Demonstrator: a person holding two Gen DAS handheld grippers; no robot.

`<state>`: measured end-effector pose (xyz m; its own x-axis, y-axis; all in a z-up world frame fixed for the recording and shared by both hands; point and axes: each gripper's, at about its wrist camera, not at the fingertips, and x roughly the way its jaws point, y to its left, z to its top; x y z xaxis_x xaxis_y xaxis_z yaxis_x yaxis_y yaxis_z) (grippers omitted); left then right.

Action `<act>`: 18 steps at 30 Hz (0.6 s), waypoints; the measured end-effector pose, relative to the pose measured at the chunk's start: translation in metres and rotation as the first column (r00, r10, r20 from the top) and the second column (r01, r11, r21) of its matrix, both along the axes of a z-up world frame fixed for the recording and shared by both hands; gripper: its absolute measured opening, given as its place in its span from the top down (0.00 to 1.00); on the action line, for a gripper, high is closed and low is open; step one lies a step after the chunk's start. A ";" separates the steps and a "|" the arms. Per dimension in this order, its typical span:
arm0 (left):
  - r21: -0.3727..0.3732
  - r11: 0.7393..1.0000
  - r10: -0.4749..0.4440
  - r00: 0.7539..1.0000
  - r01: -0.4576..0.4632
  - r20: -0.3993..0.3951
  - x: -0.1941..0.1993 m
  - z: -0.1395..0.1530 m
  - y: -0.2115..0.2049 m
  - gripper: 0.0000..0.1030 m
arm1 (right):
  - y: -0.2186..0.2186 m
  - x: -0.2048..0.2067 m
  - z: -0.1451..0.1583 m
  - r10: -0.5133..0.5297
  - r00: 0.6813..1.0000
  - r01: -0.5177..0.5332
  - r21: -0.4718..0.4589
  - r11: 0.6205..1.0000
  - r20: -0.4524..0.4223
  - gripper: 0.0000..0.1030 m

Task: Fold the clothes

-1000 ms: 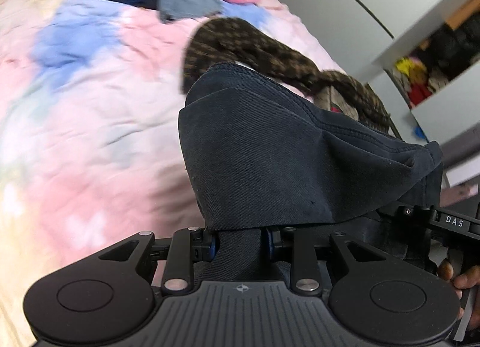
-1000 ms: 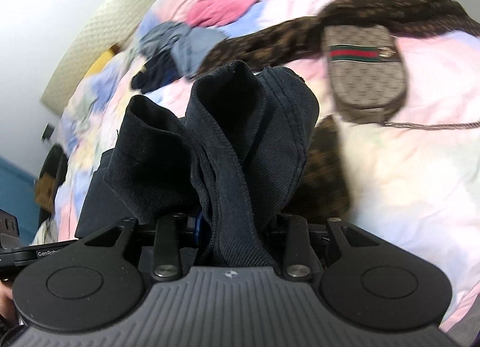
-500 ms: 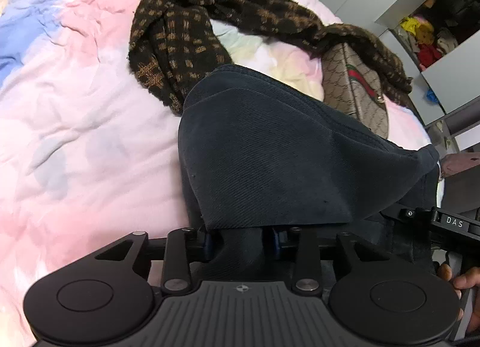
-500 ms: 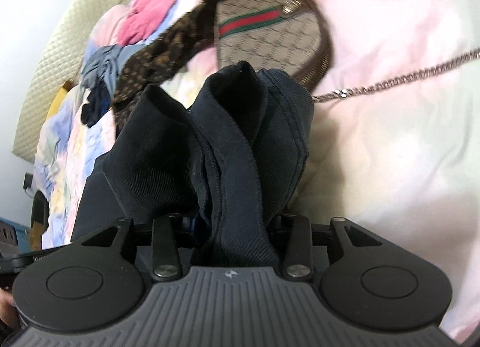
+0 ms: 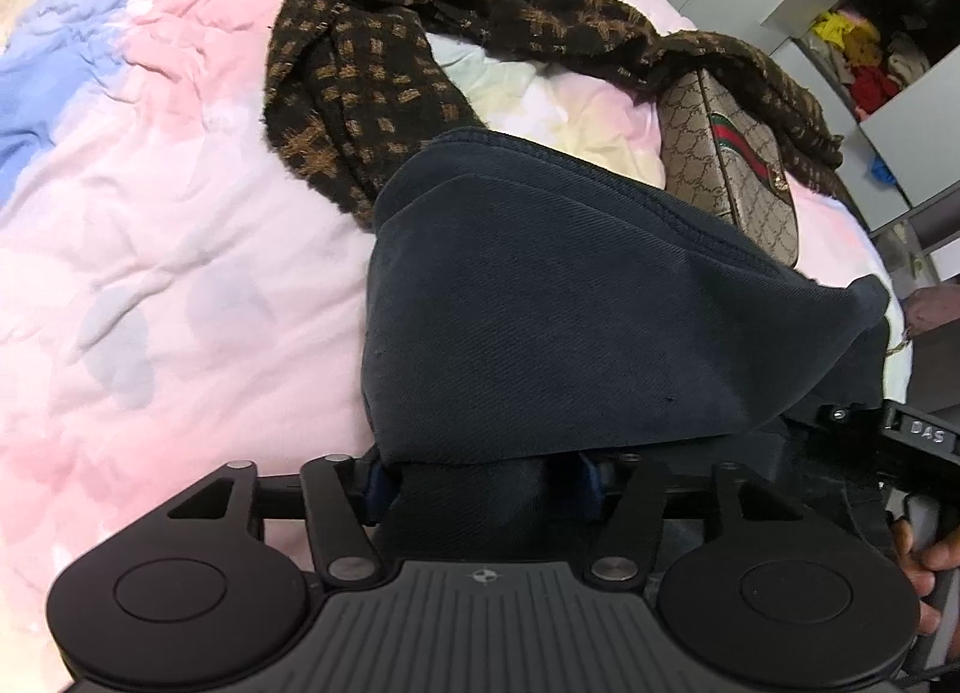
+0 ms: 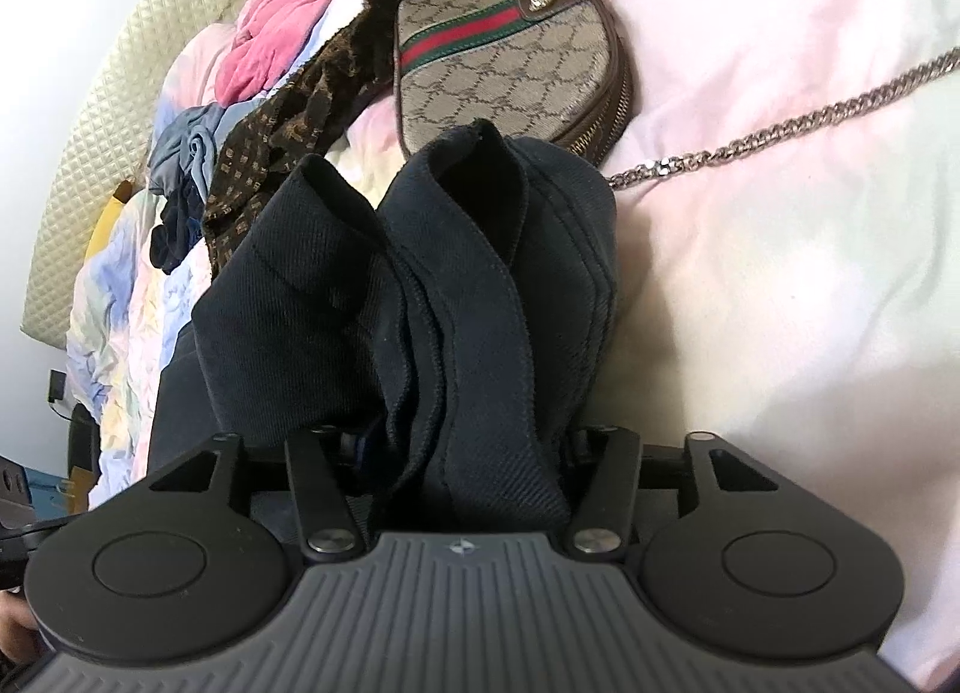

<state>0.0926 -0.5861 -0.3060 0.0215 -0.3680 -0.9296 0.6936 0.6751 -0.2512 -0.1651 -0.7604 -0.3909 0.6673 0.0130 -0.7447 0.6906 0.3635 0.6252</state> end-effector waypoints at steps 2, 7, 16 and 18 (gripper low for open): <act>0.018 1.000 0.000 1.000 0.000 0.016 -0.002 0.007 0.003 0.40 | 0.004 0.001 0.009 0.006 1.000 -0.006 -0.017 1.000 -0.015 0.42; 0.025 1.000 0.003 0.997 -0.005 0.072 -0.011 0.034 0.017 0.28 | 0.013 -0.007 0.035 -0.014 0.999 0.011 -0.062 0.998 -0.043 0.39; -0.051 0.999 0.026 0.984 -0.017 0.174 -0.042 0.115 0.058 0.18 | 0.040 -0.037 0.104 -0.037 0.998 0.028 -0.191 0.981 -0.044 0.41; -0.065 0.998 0.023 0.981 -0.011 0.191 -0.052 0.132 0.067 0.18 | 0.052 -0.041 0.124 -0.030 0.999 0.021 -0.223 0.975 -0.037 0.41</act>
